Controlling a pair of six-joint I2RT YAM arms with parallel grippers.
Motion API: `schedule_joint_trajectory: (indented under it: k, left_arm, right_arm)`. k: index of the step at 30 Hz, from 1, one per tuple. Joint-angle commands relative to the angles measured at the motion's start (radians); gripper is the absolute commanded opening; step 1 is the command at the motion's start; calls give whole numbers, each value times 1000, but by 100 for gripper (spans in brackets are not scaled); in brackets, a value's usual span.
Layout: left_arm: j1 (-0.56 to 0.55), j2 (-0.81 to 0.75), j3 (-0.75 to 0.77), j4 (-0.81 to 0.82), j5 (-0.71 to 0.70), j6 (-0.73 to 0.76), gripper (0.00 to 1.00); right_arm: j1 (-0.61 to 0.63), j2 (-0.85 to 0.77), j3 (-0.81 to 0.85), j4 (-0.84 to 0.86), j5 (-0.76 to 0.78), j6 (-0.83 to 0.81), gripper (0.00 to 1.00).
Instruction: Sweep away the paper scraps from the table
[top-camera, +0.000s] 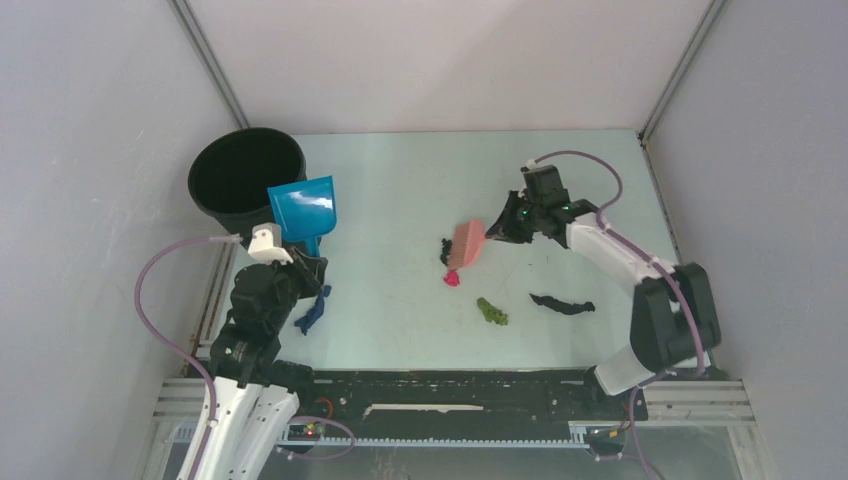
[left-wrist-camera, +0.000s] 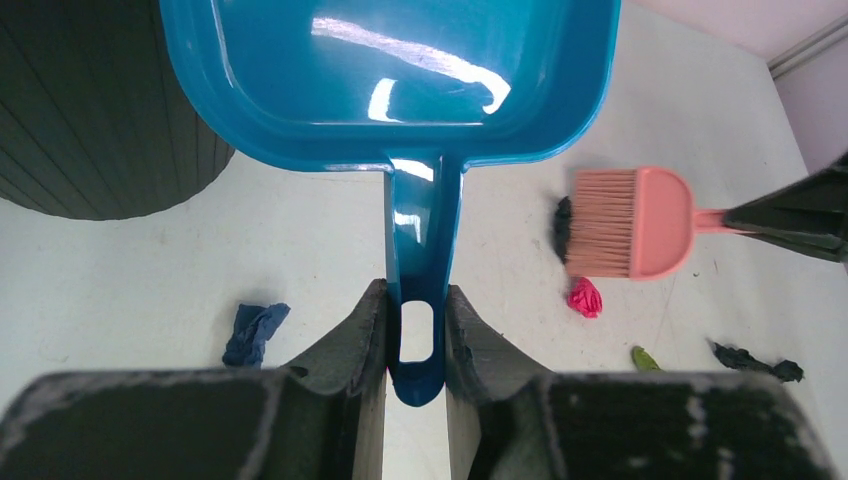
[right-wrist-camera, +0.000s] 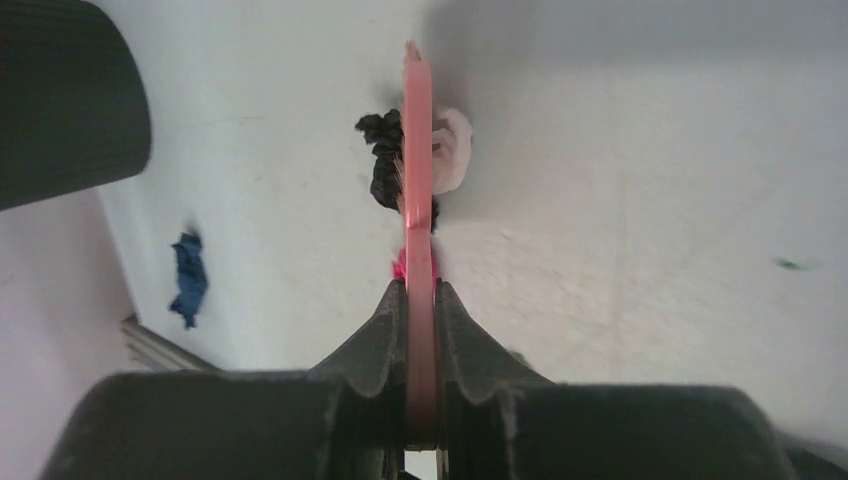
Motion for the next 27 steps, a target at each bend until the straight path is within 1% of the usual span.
schedule_joint_trajectory:
  k: [1,5,9,13,16,18,21,23,24,26,27]
  left_arm:
    - [-8,4,-4,40,33,4,0]
    - [-9,28,-7,44,88,0,0]
    - [-13,57,-9,60,133,-2,0]
    - [-37,101,-9,82,195,1,0]
    - [-80,156,4,94,242,7,0]
    - [-120,204,37,78,260,17,0]
    - [-210,279,110,15,269,41,0]
    - [-293,320,174,-48,207,64,0]
    - [-357,342,210,-94,162,78,0]
    - [-442,407,282,-200,80,110,0]
    - [-479,439,315,-250,61,123,0]
  right_arm:
    - [-65,-202,-39,-103,136,-178,0]
    - [-174,-356,-102,-127,85,-189,0]
    - [-259,-486,-103,-227,52,-255,0]
    - [-362,-589,-82,-309,10,-348,0]
    - [-444,-639,-55,-372,-5,-462,0]
    - [-478,-647,-15,-428,-18,-555,0]
    - [-516,-634,65,-538,-37,-706,0]
    - [-528,-625,123,-628,-87,-840,0]
    - [-529,-623,145,-668,-97,-911,0]
    - [-528,-626,180,-720,-65,-992,0]
    - [-528,-627,191,-741,-51,-1021,0]
